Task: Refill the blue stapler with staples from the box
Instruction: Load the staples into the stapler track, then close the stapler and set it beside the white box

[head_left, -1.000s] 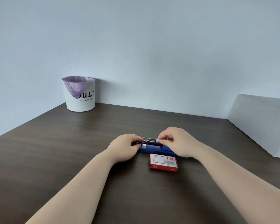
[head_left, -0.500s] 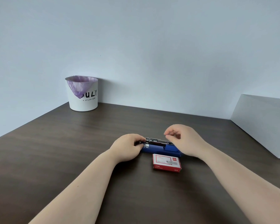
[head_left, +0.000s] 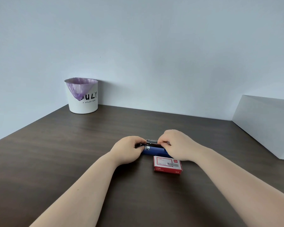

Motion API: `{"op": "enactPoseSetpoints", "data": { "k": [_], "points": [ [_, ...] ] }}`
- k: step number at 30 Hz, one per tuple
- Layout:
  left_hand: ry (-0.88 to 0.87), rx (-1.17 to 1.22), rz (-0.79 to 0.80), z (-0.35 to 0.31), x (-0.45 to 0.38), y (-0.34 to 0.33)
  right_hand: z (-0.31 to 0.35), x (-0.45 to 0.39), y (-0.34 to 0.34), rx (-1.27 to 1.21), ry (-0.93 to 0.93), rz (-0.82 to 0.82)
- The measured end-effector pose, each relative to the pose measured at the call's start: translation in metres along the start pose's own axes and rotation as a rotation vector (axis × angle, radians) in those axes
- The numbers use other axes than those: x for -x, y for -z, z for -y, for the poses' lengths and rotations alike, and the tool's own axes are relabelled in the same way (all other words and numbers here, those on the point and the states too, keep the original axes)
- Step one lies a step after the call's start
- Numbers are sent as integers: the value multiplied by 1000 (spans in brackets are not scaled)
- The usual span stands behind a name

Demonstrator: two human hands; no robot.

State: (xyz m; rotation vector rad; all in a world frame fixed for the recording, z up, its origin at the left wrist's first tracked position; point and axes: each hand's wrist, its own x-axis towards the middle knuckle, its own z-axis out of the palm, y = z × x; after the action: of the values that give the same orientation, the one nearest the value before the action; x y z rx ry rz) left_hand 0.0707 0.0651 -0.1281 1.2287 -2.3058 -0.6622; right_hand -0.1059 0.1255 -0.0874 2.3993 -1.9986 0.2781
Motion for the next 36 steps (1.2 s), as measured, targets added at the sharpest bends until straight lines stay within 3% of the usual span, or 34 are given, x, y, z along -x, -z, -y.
{"op": "enactPoseSetpoints", "data": {
  "k": [6,11,17,24,30,36],
  "points": [
    [-1,2,2,-1,1,0,-3,-3,0,-13,18,6],
    [-6,2,0,0,1,0,-26,13,12,-100,-100,-90],
    [-9,-12,-5,1,2,0,-61,34,17,151,-277,211],
    [-20,-61,-12,-2,4,-1,-75,45,24,150,-321,273],
    [-8,-39,-16,1,3,-2,-72,43,45,-11,-312,32],
    [-5,-34,-24,1,2,-2,-43,29,54,-219,-122,-228]
  ]
}}
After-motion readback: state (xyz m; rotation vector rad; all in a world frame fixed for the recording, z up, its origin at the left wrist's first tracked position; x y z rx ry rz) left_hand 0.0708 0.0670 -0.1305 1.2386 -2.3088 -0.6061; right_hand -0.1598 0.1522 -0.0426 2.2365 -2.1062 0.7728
